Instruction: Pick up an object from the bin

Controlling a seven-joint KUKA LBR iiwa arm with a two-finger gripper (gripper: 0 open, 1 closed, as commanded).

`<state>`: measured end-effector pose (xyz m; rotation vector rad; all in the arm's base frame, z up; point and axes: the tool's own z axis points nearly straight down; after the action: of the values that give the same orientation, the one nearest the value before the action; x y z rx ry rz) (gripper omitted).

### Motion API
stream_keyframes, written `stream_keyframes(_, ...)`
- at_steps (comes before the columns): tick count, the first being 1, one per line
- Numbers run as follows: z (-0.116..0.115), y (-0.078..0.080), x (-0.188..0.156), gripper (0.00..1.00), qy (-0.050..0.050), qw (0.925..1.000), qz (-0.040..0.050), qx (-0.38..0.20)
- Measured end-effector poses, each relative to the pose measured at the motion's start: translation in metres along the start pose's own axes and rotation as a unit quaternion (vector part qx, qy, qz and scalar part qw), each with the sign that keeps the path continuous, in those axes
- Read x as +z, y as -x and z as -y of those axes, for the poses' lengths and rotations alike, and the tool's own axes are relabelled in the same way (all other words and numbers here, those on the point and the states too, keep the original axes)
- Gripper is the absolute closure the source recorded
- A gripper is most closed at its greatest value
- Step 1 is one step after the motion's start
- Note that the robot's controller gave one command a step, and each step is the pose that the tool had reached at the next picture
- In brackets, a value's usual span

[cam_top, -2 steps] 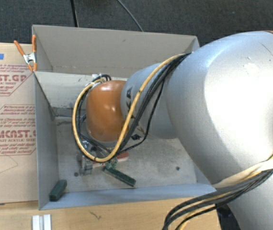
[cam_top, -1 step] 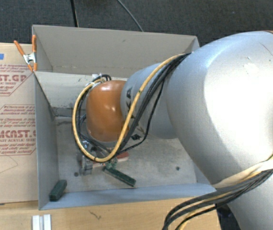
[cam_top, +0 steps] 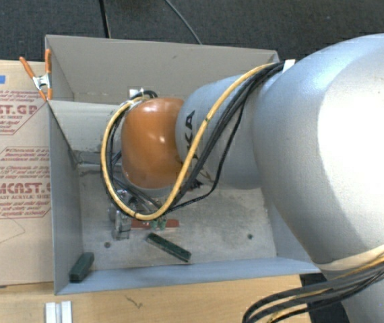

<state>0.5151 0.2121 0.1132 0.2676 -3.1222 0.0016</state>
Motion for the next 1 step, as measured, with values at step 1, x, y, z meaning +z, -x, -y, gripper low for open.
stream_keyframes(1,0.0001,0.0178,-0.0339,1.0,0.002,0.9999,0.0081,0.007)
